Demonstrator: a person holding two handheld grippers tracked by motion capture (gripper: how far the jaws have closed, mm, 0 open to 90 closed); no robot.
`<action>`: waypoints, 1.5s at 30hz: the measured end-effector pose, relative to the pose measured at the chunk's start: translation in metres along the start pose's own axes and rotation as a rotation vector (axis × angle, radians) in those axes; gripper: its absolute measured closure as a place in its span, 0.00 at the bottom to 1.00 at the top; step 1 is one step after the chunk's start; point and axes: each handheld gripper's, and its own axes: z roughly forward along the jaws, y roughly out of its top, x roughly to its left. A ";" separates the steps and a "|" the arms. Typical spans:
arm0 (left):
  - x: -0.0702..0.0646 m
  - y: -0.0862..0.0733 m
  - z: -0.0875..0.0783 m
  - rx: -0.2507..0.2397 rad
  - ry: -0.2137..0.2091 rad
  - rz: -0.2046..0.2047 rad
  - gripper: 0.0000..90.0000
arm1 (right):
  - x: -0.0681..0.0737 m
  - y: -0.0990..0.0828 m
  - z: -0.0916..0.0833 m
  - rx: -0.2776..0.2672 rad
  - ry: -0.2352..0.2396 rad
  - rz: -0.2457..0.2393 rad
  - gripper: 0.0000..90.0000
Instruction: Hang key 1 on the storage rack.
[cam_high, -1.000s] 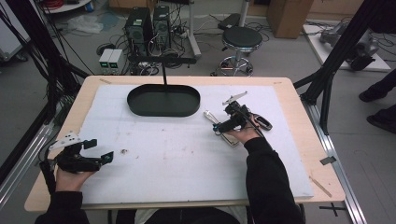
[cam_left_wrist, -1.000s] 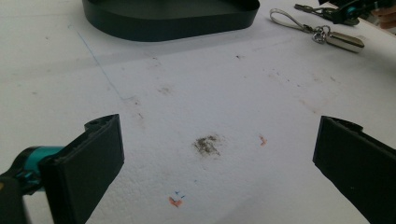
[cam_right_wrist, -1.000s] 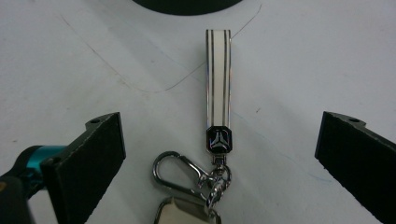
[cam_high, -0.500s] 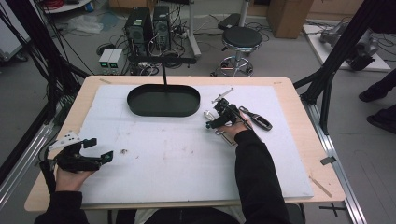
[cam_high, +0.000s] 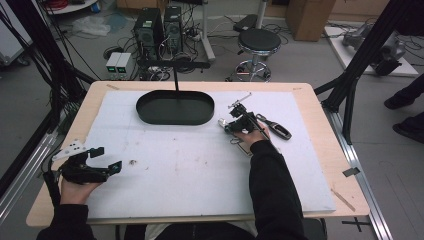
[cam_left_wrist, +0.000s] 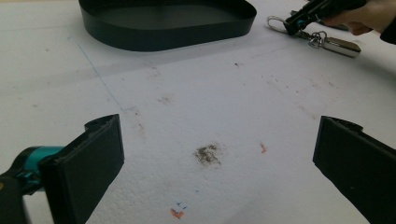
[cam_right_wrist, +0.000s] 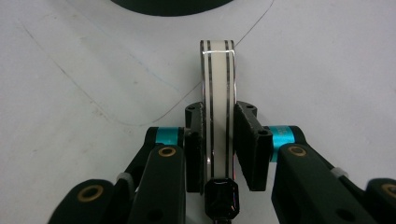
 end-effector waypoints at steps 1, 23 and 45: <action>-0.001 0.000 0.000 0.001 0.000 -0.001 0.03 | 0.000 0.000 -0.002 0.014 0.007 0.011 0.83; -0.005 0.001 0.002 -0.013 -0.030 -0.004 0.03 | -0.009 0.016 -0.075 -0.240 0.078 0.114 0.84; -0.004 0.000 0.004 -0.019 -0.043 -0.004 0.03 | 0.016 0.096 -0.116 -0.354 0.073 0.080 0.84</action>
